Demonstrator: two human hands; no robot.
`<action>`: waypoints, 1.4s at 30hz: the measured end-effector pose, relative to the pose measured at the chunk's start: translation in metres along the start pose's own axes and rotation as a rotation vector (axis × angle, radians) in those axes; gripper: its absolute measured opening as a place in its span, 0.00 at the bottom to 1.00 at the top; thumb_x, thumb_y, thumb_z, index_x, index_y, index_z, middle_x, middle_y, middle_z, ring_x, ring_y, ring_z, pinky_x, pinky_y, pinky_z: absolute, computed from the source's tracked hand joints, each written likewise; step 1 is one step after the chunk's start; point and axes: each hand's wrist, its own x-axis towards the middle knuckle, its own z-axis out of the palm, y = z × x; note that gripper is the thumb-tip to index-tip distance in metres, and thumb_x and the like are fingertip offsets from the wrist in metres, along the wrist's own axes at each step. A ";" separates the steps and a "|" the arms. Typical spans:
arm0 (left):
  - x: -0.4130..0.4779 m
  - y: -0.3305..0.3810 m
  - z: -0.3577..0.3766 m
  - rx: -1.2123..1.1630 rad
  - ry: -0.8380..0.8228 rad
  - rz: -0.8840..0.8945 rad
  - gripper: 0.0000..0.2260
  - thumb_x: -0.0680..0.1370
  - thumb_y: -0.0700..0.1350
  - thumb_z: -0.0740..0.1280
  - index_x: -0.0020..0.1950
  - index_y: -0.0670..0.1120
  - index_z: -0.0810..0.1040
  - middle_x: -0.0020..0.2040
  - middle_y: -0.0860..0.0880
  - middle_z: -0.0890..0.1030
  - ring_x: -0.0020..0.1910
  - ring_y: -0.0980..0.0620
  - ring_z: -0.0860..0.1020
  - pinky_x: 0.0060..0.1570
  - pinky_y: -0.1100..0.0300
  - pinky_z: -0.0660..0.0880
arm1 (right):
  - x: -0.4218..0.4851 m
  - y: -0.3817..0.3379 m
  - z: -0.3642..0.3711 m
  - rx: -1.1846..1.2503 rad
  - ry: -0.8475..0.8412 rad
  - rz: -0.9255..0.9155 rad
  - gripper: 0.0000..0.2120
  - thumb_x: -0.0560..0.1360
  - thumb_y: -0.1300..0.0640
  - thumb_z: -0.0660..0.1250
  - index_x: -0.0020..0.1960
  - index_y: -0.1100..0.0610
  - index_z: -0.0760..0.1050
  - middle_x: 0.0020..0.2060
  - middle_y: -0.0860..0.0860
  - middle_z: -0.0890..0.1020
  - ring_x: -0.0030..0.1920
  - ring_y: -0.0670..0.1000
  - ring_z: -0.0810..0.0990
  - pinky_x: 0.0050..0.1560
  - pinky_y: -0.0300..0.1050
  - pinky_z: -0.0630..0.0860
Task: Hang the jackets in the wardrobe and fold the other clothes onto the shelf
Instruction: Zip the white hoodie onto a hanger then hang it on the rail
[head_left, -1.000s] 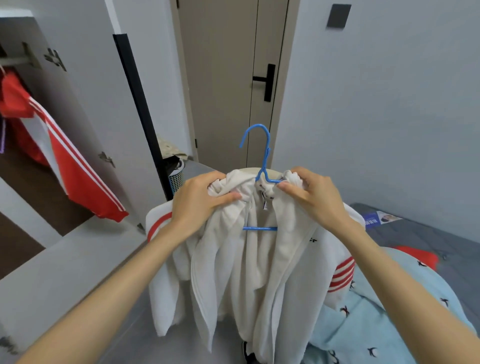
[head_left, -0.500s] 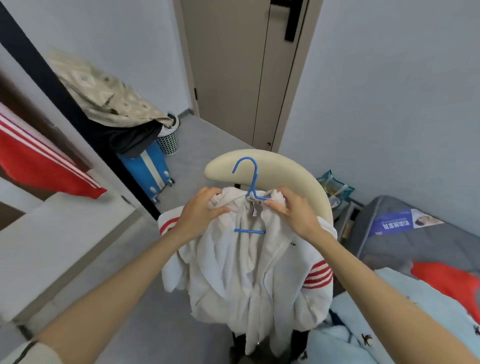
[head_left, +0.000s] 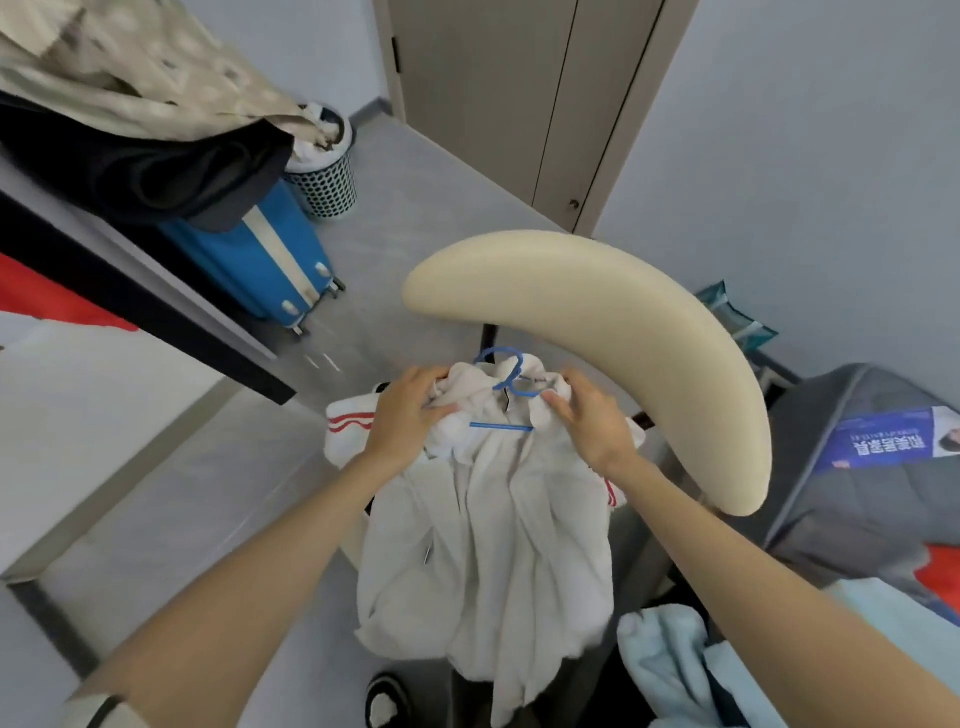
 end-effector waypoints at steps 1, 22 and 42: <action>0.002 -0.009 0.006 -0.002 -0.008 -0.012 0.17 0.75 0.43 0.72 0.62 0.42 0.77 0.54 0.44 0.77 0.54 0.44 0.75 0.53 0.53 0.70 | 0.005 0.006 0.009 -0.022 -0.002 0.014 0.12 0.80 0.49 0.62 0.57 0.57 0.73 0.37 0.46 0.74 0.44 0.56 0.74 0.40 0.47 0.62; -0.038 -0.076 0.095 -0.188 0.302 -0.023 0.30 0.81 0.41 0.62 0.78 0.52 0.50 0.79 0.46 0.47 0.76 0.60 0.48 0.65 0.80 0.50 | -0.017 0.059 0.101 0.168 0.288 0.139 0.36 0.75 0.66 0.63 0.78 0.54 0.51 0.78 0.55 0.53 0.78 0.51 0.47 0.75 0.44 0.49; -0.202 -0.142 0.180 -0.229 -0.110 -0.351 0.19 0.76 0.52 0.68 0.66 0.53 0.69 0.55 0.51 0.70 0.55 0.49 0.73 0.55 0.54 0.74 | -0.203 0.136 0.194 0.080 0.008 0.590 0.25 0.80 0.58 0.61 0.74 0.57 0.58 0.64 0.56 0.71 0.56 0.56 0.74 0.53 0.50 0.72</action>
